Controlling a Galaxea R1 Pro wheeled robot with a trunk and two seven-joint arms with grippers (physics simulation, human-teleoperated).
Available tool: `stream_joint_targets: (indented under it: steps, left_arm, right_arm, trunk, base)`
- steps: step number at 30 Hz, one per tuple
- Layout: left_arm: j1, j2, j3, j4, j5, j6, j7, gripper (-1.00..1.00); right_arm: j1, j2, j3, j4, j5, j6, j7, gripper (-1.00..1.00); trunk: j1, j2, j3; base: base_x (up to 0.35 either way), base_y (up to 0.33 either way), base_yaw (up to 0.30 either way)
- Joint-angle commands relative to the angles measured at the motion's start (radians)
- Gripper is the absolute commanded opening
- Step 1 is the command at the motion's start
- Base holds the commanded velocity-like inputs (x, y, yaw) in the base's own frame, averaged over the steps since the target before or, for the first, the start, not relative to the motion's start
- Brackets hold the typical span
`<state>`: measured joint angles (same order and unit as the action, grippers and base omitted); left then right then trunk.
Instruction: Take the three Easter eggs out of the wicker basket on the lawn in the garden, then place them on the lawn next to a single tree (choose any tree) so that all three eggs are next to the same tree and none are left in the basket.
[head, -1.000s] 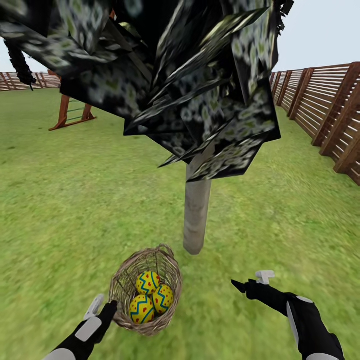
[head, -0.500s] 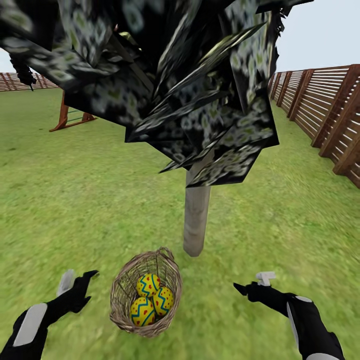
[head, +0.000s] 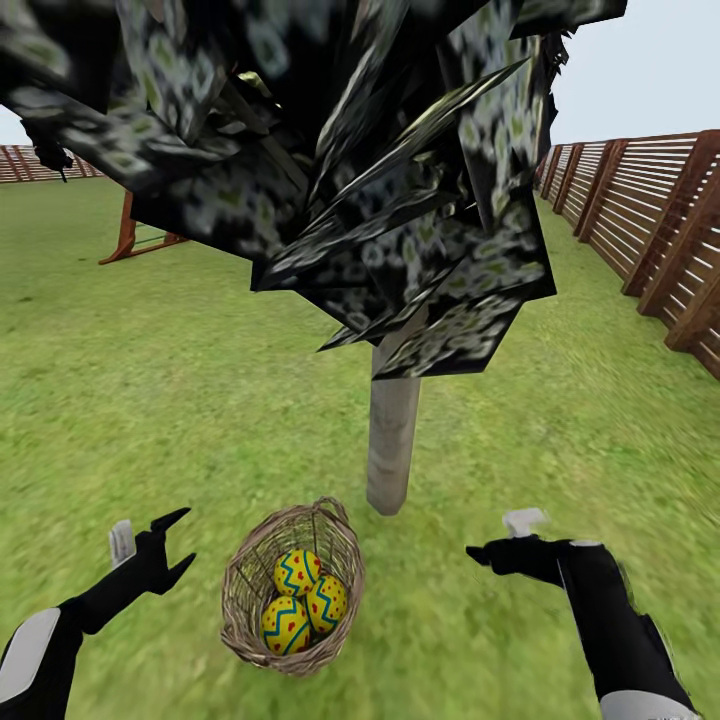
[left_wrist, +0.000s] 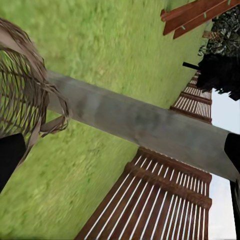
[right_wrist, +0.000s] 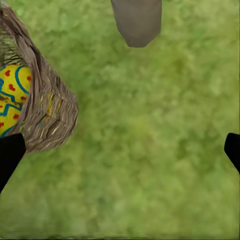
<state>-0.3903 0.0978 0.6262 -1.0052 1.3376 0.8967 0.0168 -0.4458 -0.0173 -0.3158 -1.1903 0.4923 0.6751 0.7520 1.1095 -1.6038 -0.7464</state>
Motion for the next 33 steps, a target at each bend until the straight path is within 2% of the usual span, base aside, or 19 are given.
stream_joint_targets:
  steps: [1,5,6,8,9,10,11,12,14,17,25,33]
  left_arm:
    - [-0.001,0.000,0.002,0.000,0.002,0.007,0.002,1.00]
    - [-0.001,-0.001,0.001,-0.001,0.002,0.011,0.002,1.00]
    - [-0.001,0.000,0.001,-0.001,0.002,0.012,0.001,1.00]
    - [-0.001,0.000,0.001,-0.001,0.002,0.013,0.001,1.00]
    - [-0.001,0.000,0.001,-0.001,0.002,0.014,0.001,1.00]
    - [-0.001,0.000,0.001,-0.001,0.002,0.014,0.001,1.00]
    - [-0.001,0.000,0.001,-0.001,0.002,0.014,0.001,1.00]
    - [-0.001,-0.001,0.001,-0.001,0.002,0.014,0.001,1.00]
    - [-0.001,-0.001,0.000,0.001,0.002,0.014,0.001,1.00]
    - [-0.001,-0.003,-0.002,0.002,0.001,0.012,0.001,1.00]
    - [-0.001,-0.007,-0.005,0.002,0.000,0.010,0.002,1.00]
    - [-0.001,-0.010,-0.006,0.002,0.000,0.008,0.002,1.00]
  right_arm:
    - [-0.001,0.000,0.043,-0.006,0.012,0.015,0.010,1.00]
    - [-0.001,0.000,0.226,-0.023,0.015,0.095,0.010,1.00]
    - [-0.001,0.000,0.243,-0.027,0.015,0.108,0.010,1.00]
    - [-0.001,0.002,0.312,-0.042,0.013,0.160,0.010,1.00]
    - [-0.001,0.008,0.390,-0.056,0.010,0.192,0.010,1.00]
    - [-0.001,0.011,0.431,-0.060,0.008,0.201,0.010,1.00]
    - [-0.001,0.013,0.452,-0.061,0.008,0.205,0.010,1.00]
    - [-0.001,0.018,0.510,-0.062,0.006,0.214,0.010,1.00]
    - [-0.001,0.024,0.567,-0.065,0.006,0.220,0.009,1.00]
    - [-0.001,0.026,0.590,-0.082,0.006,0.224,0.009,1.00]
    - [-0.001,0.025,0.590,-0.155,0.005,0.227,0.009,1.00]
    - [-0.001,0.032,0.592,-0.172,0.003,0.227,0.009,1.00]
  trunk:
    - [0.000,0.000,-0.001]
    - [0.000,0.000,-0.001]
    - [0.000,0.000,-0.001]
    - [0.000,0.000,-0.001]
    - [0.000,0.000,-0.001]
    - [0.000,0.000,-0.001]
    - [0.000,0.000,-0.001]
    - [0.000,0.000,-0.001]
    - [0.000,0.000,-0.001]
    - [0.000,0.000,-0.001]
    - [0.000,0.000,-0.001]
    - [0.000,0.000,-0.001]
  base:
    - [0.000,0.000,0.000]
    - [0.000,0.000,0.000]
    - [0.000,0.000,0.000]
    - [0.000,0.000,0.000]
    - [0.000,0.000,0.000]
    - [0.000,0.000,0.000]
    - [0.000,0.000,0.000]
    - [0.000,0.000,0.000]
    - [0.000,0.000,0.008]
    - [0.000,0.000,0.174]
    - [0.000,0.000,0.270]
    - [0.000,0.000,0.286]
